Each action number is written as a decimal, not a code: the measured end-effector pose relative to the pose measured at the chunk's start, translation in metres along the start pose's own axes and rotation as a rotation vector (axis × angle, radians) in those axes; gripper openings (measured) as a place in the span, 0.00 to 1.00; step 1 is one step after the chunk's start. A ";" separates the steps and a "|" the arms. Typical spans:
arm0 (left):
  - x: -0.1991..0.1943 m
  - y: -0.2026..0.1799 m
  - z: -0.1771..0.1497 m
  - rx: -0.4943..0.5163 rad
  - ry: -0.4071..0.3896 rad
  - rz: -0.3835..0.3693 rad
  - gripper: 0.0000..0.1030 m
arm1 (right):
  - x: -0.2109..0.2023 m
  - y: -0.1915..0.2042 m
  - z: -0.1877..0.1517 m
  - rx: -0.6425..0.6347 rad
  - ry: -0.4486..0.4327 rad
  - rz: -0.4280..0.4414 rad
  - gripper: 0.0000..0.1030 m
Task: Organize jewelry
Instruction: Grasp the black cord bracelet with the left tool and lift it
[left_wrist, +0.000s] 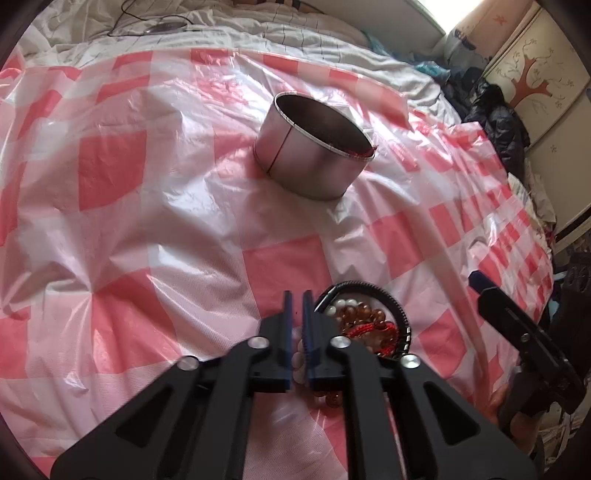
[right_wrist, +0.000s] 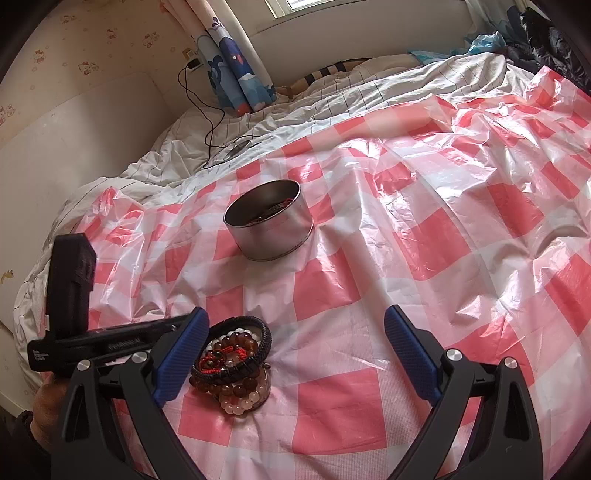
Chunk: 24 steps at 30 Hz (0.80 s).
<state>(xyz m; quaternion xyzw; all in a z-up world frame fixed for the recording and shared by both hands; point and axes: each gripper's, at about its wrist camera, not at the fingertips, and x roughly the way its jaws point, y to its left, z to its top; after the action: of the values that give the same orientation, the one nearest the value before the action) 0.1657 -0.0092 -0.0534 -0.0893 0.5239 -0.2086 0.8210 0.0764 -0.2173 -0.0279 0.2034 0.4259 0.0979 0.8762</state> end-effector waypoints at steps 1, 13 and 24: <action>0.001 -0.002 0.000 0.007 -0.005 0.027 0.25 | 0.000 -0.001 0.001 0.000 0.000 0.001 0.89; -0.014 -0.021 0.003 0.091 -0.093 0.032 0.60 | 0.001 -0.002 0.001 0.012 0.002 0.005 0.89; 0.012 -0.042 -0.006 0.158 -0.017 0.014 0.09 | 0.003 -0.003 0.000 0.026 0.011 0.003 0.91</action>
<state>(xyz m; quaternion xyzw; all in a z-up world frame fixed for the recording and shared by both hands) 0.1538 -0.0517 -0.0504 -0.0222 0.4995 -0.2427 0.8313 0.0779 -0.2192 -0.0315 0.2150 0.4315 0.0950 0.8709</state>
